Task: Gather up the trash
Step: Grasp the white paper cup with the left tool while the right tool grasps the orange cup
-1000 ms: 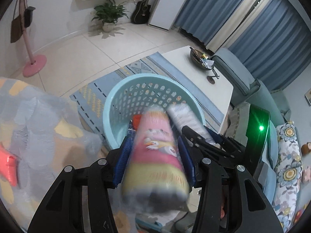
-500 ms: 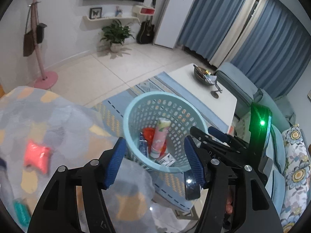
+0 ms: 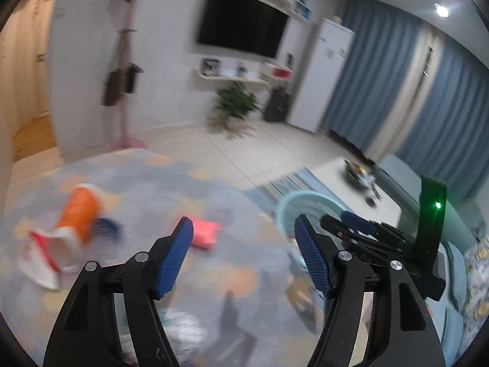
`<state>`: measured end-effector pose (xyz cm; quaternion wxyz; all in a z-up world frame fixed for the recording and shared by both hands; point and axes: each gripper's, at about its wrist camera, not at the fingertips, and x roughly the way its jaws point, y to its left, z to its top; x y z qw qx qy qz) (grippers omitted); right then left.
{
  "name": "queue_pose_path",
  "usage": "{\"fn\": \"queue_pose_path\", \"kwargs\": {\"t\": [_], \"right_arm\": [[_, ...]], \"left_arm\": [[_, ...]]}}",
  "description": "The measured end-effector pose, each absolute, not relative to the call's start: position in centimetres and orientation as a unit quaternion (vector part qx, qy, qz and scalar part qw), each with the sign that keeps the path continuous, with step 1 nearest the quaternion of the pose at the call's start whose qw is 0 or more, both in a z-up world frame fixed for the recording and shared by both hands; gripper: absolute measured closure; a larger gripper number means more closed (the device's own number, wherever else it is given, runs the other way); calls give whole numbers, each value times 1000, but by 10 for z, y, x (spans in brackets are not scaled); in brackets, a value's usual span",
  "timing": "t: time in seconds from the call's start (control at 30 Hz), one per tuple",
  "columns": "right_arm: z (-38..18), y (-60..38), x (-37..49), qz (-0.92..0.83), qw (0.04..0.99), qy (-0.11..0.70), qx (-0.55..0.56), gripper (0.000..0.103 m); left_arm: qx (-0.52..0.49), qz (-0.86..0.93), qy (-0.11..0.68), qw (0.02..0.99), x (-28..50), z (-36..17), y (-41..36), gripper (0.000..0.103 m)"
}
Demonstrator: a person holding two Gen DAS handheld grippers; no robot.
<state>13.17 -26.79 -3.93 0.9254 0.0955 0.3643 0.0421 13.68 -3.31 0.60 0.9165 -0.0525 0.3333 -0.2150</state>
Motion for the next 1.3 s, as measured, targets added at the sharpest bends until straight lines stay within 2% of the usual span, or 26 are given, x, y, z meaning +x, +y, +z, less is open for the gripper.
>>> {"fn": "queue_pose_path", "kwargs": {"t": [0.3,0.53,0.67,0.9,1.3], "right_arm": [[-32,-178,141,124,918,373,54,53],[-31,-133,146,159,910,382,32,50],[-33,-112,146,171,907,385,18,49],[-33,-91,147,187,902,389,0,49],[-34,-8,167,237,886,397,-31,49]], "left_arm": [[-85,-88,330,936,137,4,100,27],[-67,-26,378,923,165,-46,176,25],[-93,-35,386,917,177,-62,201,21],[-110,-47,409,905,203,-84,215,21],[-130,-48,388,911,184,-80,232,21]]}}
